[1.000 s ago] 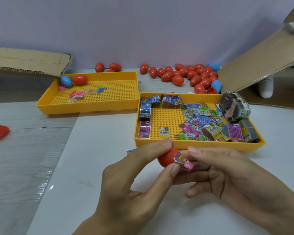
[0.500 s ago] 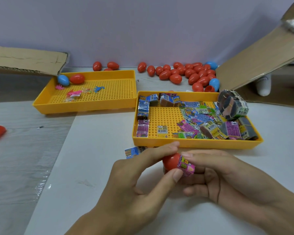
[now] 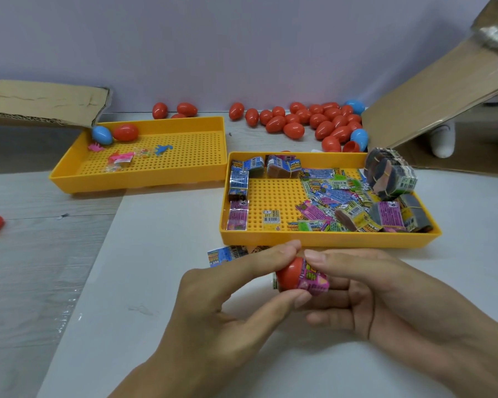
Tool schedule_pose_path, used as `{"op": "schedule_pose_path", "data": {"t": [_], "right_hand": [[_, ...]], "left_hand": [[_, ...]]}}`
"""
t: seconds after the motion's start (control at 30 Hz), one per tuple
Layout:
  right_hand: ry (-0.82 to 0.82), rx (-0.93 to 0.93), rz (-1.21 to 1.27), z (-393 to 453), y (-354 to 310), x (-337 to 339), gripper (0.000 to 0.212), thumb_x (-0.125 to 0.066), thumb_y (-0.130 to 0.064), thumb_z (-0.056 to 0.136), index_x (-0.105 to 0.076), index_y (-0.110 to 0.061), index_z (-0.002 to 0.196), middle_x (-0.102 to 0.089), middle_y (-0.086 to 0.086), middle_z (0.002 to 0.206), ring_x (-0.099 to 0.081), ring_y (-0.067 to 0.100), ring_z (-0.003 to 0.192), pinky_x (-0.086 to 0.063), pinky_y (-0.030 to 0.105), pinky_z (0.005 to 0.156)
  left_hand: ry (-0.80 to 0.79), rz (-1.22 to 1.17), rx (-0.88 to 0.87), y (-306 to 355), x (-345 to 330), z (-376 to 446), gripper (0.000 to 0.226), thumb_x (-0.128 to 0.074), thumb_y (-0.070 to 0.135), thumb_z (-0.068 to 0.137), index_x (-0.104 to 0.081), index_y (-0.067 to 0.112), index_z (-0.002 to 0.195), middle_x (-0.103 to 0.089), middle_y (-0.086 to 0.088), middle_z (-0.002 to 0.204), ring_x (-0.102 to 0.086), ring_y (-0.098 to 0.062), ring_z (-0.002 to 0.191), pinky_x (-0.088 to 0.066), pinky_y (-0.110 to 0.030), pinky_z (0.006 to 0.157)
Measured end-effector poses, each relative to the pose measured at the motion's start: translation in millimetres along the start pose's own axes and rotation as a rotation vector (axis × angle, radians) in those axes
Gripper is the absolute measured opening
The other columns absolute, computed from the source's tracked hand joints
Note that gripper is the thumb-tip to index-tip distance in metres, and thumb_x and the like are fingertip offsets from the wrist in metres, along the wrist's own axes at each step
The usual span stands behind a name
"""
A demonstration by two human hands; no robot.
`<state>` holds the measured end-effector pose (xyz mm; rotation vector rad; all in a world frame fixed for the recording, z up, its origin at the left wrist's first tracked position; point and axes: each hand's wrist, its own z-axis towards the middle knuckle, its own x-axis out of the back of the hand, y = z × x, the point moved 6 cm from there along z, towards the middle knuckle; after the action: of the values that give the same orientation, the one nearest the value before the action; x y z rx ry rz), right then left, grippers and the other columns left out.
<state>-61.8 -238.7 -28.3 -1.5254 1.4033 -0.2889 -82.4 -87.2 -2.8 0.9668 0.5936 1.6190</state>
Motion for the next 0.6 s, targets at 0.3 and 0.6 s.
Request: {"op": "schedule_pose_path", "data": {"t": [0.3, 0.6], "right_hand": [[-0.006, -0.024, -0.004, 1.1, 0.9, 1.3, 0.038, -0.079, -0.03, 0.069, -0.078, -0.009, 0.101, -0.074, 0.019, 0.097, -0.074, 0.022, 0.075, -0.059, 0.028, 0.058], [0.003, 0.097, -0.197, -4.7, -12.8, -0.2, 0.035, -0.075, -0.035, 0.072, -0.077, -0.007, 0.093, -0.074, 0.02, 0.092, -0.074, 0.029, 0.079, -0.058, 0.028, 0.055]], "left_hand": [[-0.053, -0.039, 0.006, 0.2, -3.3, 0.2, 0.039, -0.073, 0.024, 0.08, -0.068, 0.013, 0.118, -0.07, 0.009, 0.121, -0.066, -0.004, 0.113, -0.051, -0.019, 0.096], [-0.009, -0.137, 0.084, -10.1, -0.7, -0.2, 0.044, -0.077, 0.024, 0.081, -0.067, 0.024, 0.124, -0.072, 0.01, 0.118, -0.069, -0.015, 0.112, -0.054, -0.033, 0.096]]}}
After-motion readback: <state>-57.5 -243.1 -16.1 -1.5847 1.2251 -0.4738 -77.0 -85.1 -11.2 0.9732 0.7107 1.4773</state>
